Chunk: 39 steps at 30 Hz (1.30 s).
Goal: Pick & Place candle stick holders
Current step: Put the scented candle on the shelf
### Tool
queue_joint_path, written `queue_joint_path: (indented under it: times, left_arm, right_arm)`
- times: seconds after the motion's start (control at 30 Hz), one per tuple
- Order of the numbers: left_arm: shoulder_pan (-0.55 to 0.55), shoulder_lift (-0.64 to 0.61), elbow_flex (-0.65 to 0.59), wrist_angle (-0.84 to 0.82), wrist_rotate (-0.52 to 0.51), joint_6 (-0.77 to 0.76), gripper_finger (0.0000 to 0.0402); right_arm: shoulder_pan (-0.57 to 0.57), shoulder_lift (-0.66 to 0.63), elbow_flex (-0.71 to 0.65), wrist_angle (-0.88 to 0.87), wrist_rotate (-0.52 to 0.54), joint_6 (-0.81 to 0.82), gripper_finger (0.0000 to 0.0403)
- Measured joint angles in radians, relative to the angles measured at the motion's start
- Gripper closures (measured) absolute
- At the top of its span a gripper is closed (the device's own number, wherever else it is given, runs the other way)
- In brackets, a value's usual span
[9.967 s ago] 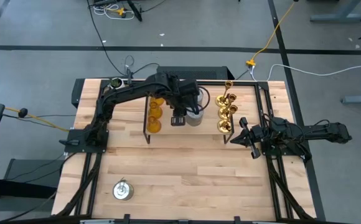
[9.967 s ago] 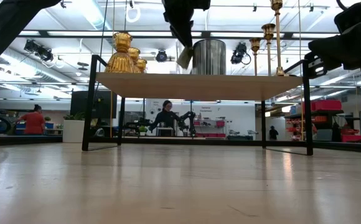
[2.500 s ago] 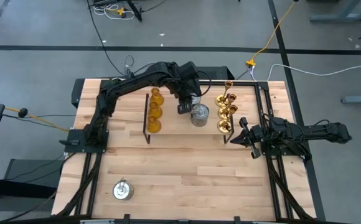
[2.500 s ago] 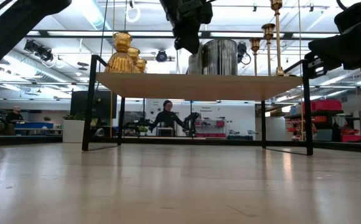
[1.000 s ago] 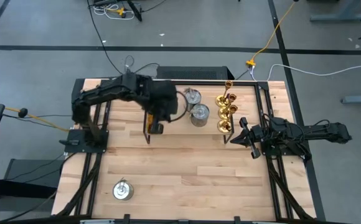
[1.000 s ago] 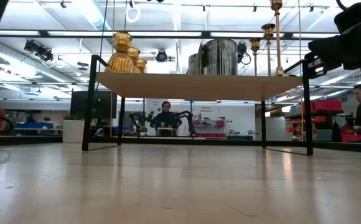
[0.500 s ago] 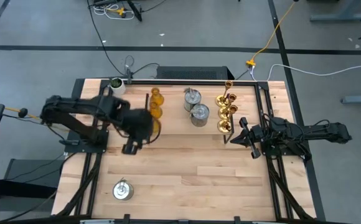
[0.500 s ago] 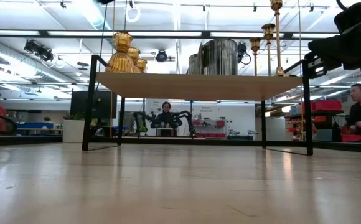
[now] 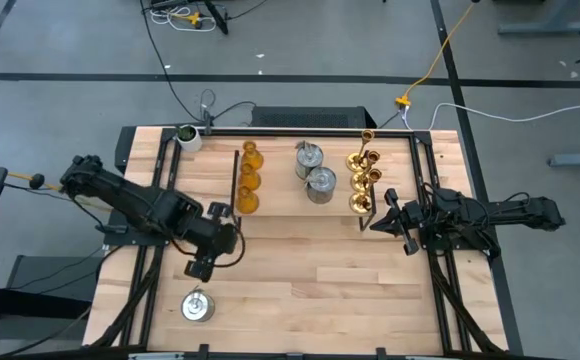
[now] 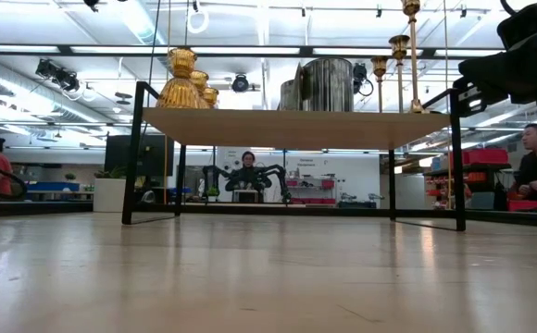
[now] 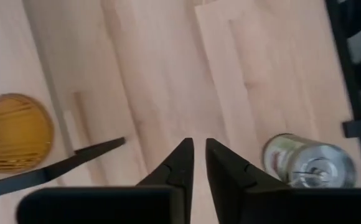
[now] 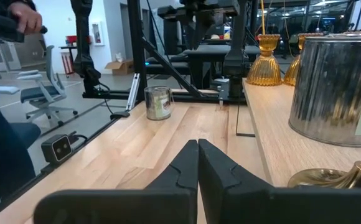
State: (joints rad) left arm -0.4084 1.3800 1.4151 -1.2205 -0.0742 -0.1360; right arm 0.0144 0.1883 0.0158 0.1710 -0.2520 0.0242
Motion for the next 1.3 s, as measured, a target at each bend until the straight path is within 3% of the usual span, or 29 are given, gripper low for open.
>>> queue_joint_path:
  times: [0.2,0.47,0.8,1.03,1.3]
  left_arm:
    - [-0.116,-0.046,0.0,-0.01,-0.065,-0.002,0.0301]
    - [-0.314,-0.145,0.0,-0.058,-0.09,-0.011,0.0199]
    - [-0.462,-0.178,-0.009,-0.093,-0.151,-0.098,0.0076]
    - [-0.544,-0.239,-0.225,0.062,-0.152,-0.209,0.001]
    - [-0.626,-0.255,-0.38,0.24,-0.15,-0.212,0.0004]
  right_arm:
    - [0.0,0.0,0.0,-0.001,0.0,0.0,0.0389]
    - [0.0,0.0,0.0,0.0,0.0,0.0,0.0389]
    - [0.0,0.0,0.0,-0.001,0.0,0.0,0.0389]
    - [0.0,0.0,0.0,0.0,0.0,0.0,0.0389]
    - [0.0,0.0,0.0,0.0,0.0,0.0,0.0389]
